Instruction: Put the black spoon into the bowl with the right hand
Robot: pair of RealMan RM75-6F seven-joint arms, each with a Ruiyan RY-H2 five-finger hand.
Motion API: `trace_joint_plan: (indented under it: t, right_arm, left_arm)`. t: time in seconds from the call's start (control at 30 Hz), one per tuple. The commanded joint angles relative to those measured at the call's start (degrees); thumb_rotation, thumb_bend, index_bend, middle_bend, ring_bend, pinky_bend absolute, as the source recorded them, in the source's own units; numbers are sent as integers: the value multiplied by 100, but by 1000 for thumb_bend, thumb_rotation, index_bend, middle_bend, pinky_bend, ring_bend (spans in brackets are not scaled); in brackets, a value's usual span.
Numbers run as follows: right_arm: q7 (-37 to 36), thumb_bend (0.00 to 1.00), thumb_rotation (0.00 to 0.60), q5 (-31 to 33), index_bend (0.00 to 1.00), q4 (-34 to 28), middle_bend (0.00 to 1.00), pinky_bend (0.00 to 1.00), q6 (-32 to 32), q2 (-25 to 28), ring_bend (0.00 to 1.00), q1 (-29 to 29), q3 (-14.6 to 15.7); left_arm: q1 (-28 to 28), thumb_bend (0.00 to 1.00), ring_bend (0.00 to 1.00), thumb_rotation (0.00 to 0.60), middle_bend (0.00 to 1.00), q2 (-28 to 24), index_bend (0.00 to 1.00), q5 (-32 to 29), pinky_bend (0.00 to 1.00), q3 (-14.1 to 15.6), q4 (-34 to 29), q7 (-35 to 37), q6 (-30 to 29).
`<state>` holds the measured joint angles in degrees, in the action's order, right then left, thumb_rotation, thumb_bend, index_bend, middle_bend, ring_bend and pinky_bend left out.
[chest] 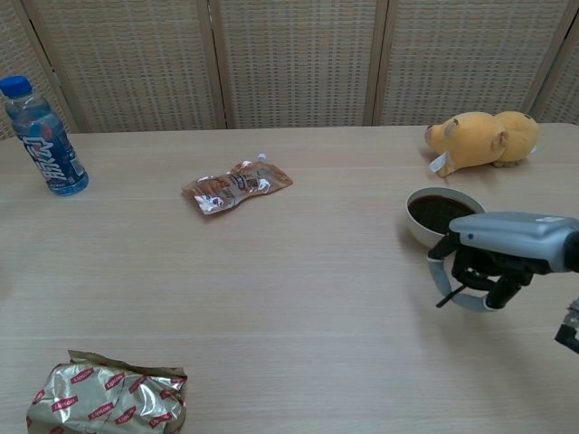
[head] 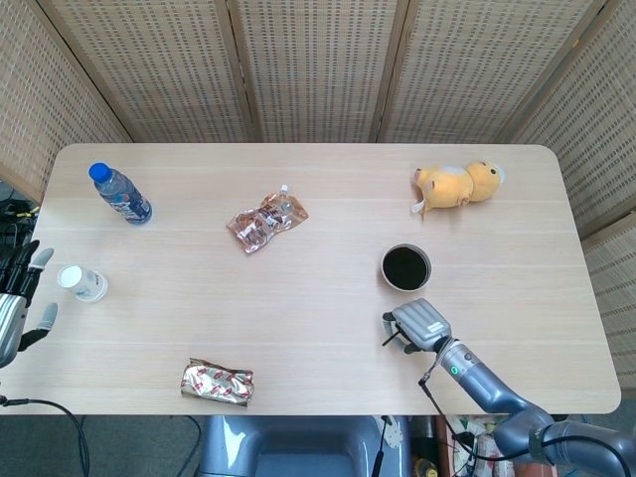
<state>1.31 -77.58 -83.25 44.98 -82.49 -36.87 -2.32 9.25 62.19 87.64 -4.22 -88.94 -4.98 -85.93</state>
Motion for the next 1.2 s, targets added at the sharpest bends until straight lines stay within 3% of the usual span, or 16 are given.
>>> trace_joint_plan:
  t: [0.03, 0.3, 0.53, 1.2]
  right_arm:
    - [-854, 803, 600, 123, 690, -526, 937, 1000, -239, 474, 957, -145, -334]
    - [-1848, 803, 600, 190, 693, -636, 937, 1000, -612, 853, 957, -429, -725]
    - [-2656, 803, 600, 471, 696, -89, 937, 1000, -1244, 710, 957, -816, -1009]
    - [-3229, 804, 600, 772, 702, 1691, 937, 1000, -2191, -168, 958, -1301, -1025]
  left_arm:
    - [7, 443, 0, 600, 0, -5, 0, 4, 0, -3, 2, 3, 4]
    - [1, 443, 0, 600, 0, 2, 0, 9, 0, 12, 20, 14, 9]
    - [-11, 443, 0, 600, 0, -4, 0, 2, 0, 11, 44, 36, -10]
    - [-86, 443, 0, 600, 0, -58, 0, -78, 0, 22, -23, -38, -39]
